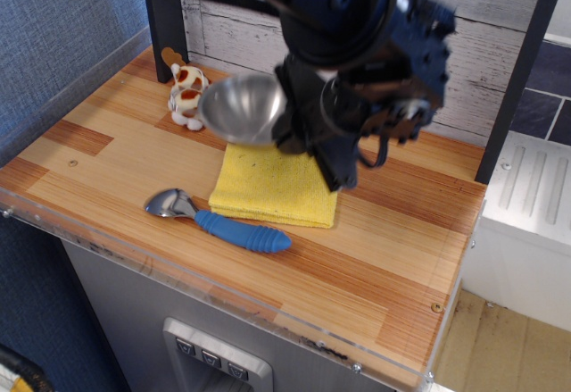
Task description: Slide the silver pan off of the yellow rag and into the corner of the table near the blue handle.
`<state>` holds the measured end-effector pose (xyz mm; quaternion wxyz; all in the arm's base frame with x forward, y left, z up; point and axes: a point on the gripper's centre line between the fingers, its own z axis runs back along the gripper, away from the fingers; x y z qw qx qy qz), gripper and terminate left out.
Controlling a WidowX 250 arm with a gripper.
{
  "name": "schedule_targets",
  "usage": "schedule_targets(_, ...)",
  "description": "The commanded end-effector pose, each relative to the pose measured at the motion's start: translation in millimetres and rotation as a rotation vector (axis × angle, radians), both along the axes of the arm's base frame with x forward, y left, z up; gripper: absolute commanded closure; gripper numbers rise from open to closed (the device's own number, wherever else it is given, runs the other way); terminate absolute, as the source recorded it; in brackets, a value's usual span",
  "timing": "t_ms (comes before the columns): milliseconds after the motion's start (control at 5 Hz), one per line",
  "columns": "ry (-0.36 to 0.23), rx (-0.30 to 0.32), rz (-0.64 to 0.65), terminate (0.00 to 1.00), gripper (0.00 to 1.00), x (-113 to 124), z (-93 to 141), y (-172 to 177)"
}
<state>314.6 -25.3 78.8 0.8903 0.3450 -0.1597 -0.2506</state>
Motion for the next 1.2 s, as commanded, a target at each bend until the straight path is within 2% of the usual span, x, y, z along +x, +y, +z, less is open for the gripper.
schedule_targets(0, -0.081, -0.032, -0.114, 0.0, 1.0, -9, 27, -39)
schedule_targets(400, -0.036, -0.051, -0.286, 0.0, 1.0, -48, 10, -91)
schedule_targets(600, -0.009, -0.059, -0.343, 0.0, 1.0, -64, -1, -104)
schedule_targets(1000, 0.055, -0.07, -0.364, 0.0, 1.0, -82, -27, -107)
